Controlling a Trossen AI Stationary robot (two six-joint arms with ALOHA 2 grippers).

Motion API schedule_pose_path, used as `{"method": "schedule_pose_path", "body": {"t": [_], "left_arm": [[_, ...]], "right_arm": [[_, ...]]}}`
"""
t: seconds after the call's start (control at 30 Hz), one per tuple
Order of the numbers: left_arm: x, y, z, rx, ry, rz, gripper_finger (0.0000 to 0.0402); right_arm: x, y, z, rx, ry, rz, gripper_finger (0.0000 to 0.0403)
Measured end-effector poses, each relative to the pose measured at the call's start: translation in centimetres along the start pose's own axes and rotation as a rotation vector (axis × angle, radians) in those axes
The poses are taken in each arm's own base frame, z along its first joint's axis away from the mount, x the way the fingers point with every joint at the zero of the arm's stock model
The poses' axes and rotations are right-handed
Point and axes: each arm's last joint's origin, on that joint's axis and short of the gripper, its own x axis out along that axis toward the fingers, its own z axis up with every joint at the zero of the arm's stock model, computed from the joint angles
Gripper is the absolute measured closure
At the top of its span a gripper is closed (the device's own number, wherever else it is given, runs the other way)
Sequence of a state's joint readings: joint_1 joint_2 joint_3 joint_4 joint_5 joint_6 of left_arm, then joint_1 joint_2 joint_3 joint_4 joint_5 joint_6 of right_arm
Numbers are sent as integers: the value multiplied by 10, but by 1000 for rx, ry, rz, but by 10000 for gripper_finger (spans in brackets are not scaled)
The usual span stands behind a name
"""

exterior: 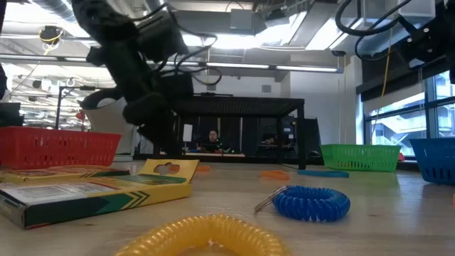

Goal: Pick & Place Office Desk Supplies
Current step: Put the blue rubber band into the blue bin, then put the orange rubber band into the blue bin

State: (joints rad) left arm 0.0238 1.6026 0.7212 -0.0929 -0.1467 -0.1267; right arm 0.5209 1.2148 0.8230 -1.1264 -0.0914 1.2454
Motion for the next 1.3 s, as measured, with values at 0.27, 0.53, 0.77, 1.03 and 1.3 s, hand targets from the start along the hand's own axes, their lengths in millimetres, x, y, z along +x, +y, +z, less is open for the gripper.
{"method": "schedule_pose_path", "body": {"t": [0.27,0.53,0.77,1.03,1.3], "left_arm": [[4,3,-6,21,-49,-27,238],[9,3,-7,130,-60,-22,238],[28,2,-14,108,-13,-76,239],[30,6,-16,52,13,-61,314],[30,10,-16,-34,21,-49,396]], "right_arm": [[0,-1,-1,1,16,-2,111],[0,0,-2,3,48,8,122],[0,0,-2,8,59,12,129],[0,0,-2,12,59,12,140],[-3,-2,-3,28,61,29,161]]}}
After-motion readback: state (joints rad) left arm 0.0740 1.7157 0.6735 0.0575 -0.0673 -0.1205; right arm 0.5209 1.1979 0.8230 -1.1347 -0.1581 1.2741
